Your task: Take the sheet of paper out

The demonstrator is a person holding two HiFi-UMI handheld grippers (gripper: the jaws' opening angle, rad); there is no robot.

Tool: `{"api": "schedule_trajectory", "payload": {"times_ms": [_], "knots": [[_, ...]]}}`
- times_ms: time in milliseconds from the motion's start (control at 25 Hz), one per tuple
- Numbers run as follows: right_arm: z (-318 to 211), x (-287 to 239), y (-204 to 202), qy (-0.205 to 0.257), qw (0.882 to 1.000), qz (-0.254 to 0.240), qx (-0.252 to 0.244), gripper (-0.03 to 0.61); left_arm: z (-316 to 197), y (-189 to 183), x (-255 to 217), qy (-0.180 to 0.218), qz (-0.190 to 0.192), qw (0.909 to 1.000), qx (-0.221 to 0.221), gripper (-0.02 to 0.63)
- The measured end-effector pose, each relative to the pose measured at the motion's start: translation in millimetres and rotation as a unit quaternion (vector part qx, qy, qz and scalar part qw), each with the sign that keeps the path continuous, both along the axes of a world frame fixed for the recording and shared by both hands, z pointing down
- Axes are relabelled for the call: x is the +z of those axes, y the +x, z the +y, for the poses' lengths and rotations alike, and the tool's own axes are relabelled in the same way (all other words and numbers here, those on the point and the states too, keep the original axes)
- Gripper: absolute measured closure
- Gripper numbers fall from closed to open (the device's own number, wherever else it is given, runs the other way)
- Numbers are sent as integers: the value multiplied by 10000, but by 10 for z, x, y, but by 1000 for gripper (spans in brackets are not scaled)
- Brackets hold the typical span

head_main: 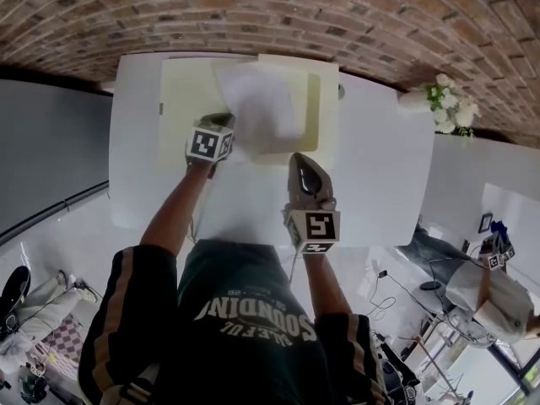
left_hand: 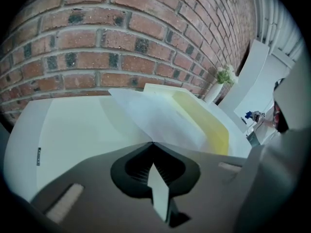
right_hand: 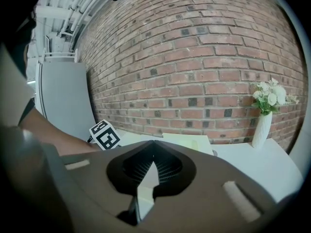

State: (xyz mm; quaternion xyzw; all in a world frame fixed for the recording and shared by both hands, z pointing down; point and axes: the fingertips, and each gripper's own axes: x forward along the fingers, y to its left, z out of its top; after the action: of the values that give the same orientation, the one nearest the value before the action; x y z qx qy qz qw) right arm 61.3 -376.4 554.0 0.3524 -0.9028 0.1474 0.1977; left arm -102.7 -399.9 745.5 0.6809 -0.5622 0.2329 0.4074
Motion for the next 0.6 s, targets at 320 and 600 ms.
{"api": "schedule_trajectory", "payload": {"times_ms": [320,600], "knots": [[148,-61,-110,63,9998,-27,-193,578,238,-280,-107,119,-200,9993,-291,603],[264,-200,-264,176,9991,-133,-362,578,426,-453,-343,335,-372,9979,-407,603]]}}
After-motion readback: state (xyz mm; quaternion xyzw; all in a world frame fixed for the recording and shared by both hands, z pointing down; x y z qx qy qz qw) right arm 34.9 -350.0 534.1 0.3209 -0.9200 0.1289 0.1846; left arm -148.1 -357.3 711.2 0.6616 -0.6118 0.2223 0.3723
